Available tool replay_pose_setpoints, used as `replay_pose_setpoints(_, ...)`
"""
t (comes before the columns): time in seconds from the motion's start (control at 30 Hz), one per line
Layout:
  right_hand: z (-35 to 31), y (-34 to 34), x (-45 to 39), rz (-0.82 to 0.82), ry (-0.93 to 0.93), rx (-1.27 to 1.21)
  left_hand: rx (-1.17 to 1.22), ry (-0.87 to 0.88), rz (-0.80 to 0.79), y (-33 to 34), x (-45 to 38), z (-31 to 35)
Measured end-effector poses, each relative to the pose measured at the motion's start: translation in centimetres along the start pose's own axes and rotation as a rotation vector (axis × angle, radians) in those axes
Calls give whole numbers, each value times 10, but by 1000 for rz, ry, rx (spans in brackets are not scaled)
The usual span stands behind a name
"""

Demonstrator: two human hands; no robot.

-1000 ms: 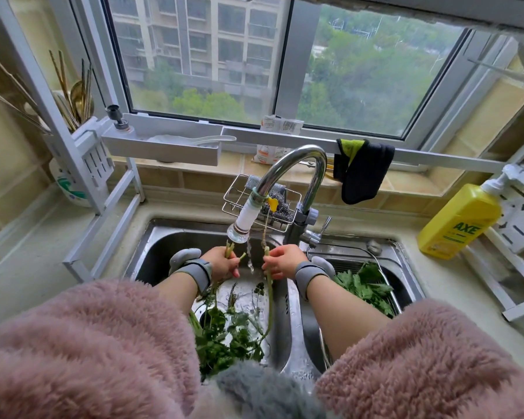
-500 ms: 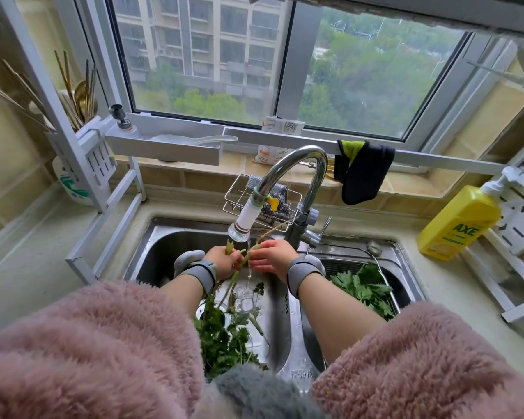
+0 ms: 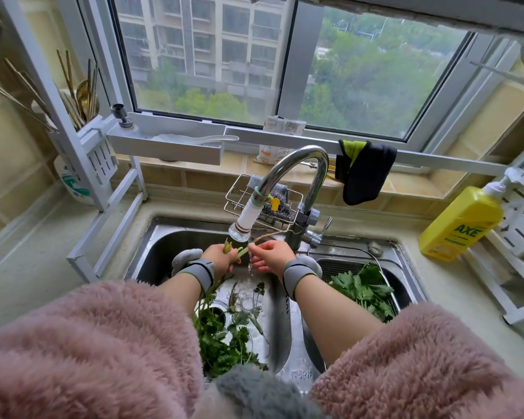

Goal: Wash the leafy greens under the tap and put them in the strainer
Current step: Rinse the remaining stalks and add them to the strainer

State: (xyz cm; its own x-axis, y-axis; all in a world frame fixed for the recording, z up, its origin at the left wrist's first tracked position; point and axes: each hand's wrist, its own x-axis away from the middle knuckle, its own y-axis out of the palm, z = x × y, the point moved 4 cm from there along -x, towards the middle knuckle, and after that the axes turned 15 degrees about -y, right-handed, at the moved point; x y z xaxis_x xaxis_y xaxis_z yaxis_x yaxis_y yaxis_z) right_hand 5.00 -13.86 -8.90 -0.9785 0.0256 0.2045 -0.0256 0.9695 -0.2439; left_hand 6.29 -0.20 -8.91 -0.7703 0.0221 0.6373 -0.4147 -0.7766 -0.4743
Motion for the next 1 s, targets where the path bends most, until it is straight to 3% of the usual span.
replay_pose_setpoints(0.1, -2, -13, -2, 142, -130, 399, -5, -53, 8, -5, -4, -5)
replay_pose_setpoints(0.17, -7, -15, 0, 150, -245, 540, -26, -103, 9, -7, -6, -8)
replay_pose_setpoints(0.33, -3, 0, -3, -97, -425, 829, -12, -140, -65, -6, -1, -5)
replay_pose_setpoints(0.57, -9, -6, 0, -227, -386, 944, -89, -85, -135, -12, -4, -11)
replay_pose_setpoints(0.77, -7, -2, 3, -378, -475, 1163, -141, -24, -110, -13, -6, -8)
replay_pose_setpoints(1.0, -5, 1, 5, -393, -438, 1209, -172, -41, -99, -15, -8, -10)
